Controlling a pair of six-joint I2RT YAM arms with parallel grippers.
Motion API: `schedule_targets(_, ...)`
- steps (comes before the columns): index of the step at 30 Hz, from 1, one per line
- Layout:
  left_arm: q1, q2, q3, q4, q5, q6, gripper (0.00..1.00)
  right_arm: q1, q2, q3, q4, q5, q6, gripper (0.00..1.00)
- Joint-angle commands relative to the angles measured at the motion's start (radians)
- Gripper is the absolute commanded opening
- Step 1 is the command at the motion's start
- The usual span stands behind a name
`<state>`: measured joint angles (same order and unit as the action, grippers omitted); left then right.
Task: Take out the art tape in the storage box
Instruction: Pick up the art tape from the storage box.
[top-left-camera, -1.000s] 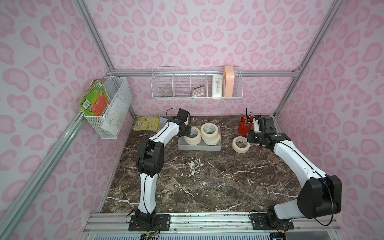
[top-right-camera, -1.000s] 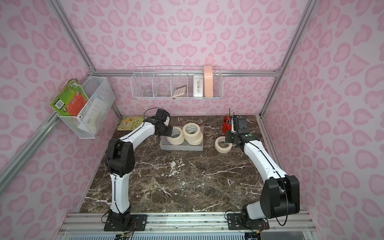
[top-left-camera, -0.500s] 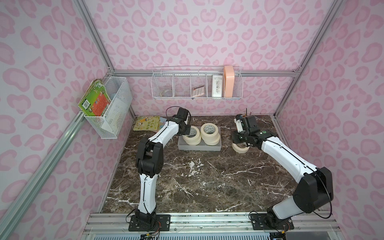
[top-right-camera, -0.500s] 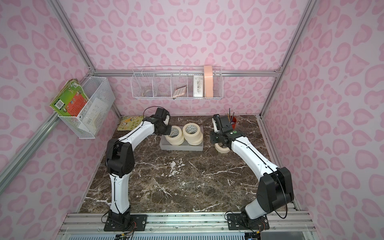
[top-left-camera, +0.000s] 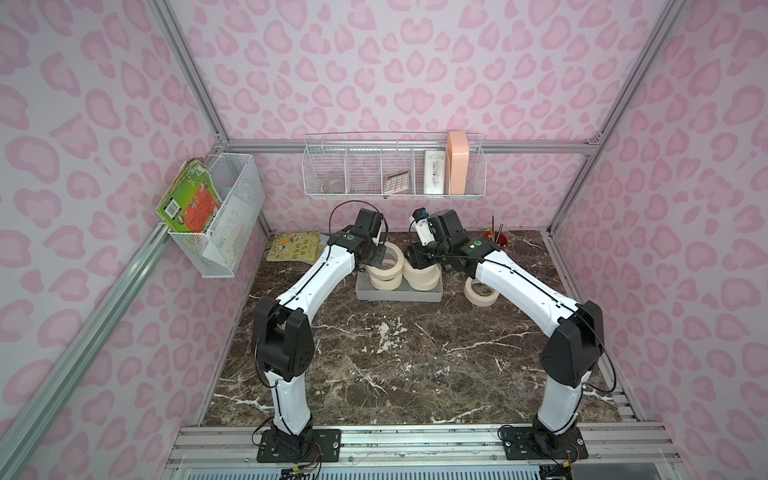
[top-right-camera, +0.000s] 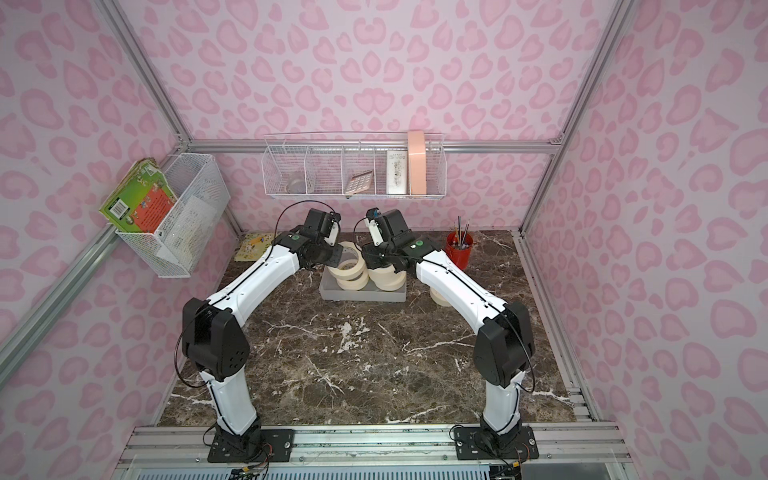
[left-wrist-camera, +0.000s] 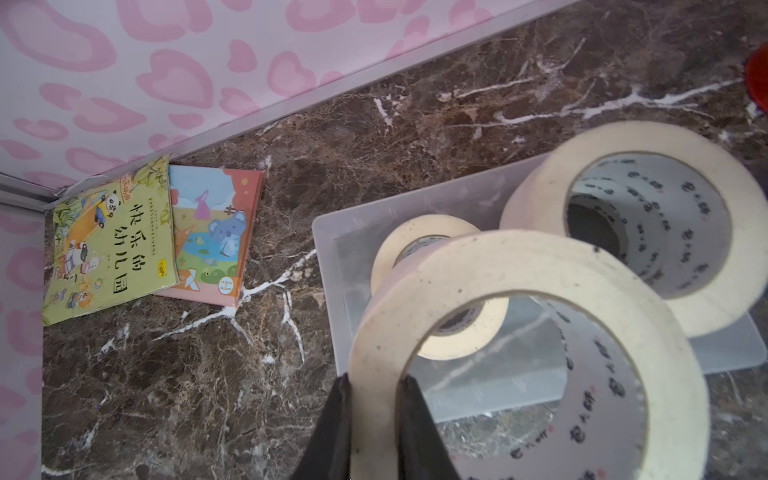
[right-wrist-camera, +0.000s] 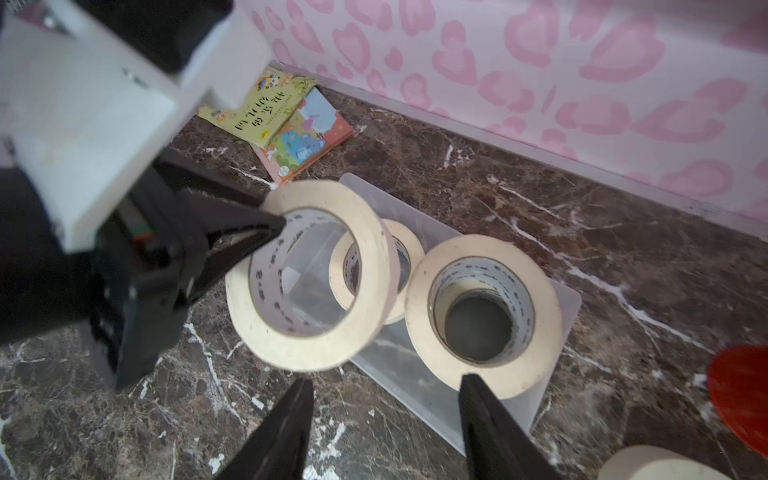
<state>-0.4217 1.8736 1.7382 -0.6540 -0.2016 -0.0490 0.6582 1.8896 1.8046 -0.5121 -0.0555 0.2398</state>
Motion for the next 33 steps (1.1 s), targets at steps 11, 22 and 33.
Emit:
schedule_targets(11, -0.057, -0.075, -0.04, 0.08, 0.005, 0.004, 0.0, -0.006, 0.108, 0.045, 0.013, -0.052, 0.039, 0.5)
schedule_targets(22, -0.063, -0.106, -0.057, 0.127, 0.023, -0.004, 0.55, -0.038, 0.075, 0.05, -0.037, 0.018, 0.041, 0.0)
schedule_targets(33, 0.002, -0.14, -0.124, 0.21, 0.082, -0.04, 0.79, -0.228, -0.266, -0.298, -0.09, 0.105, 0.053, 0.0)
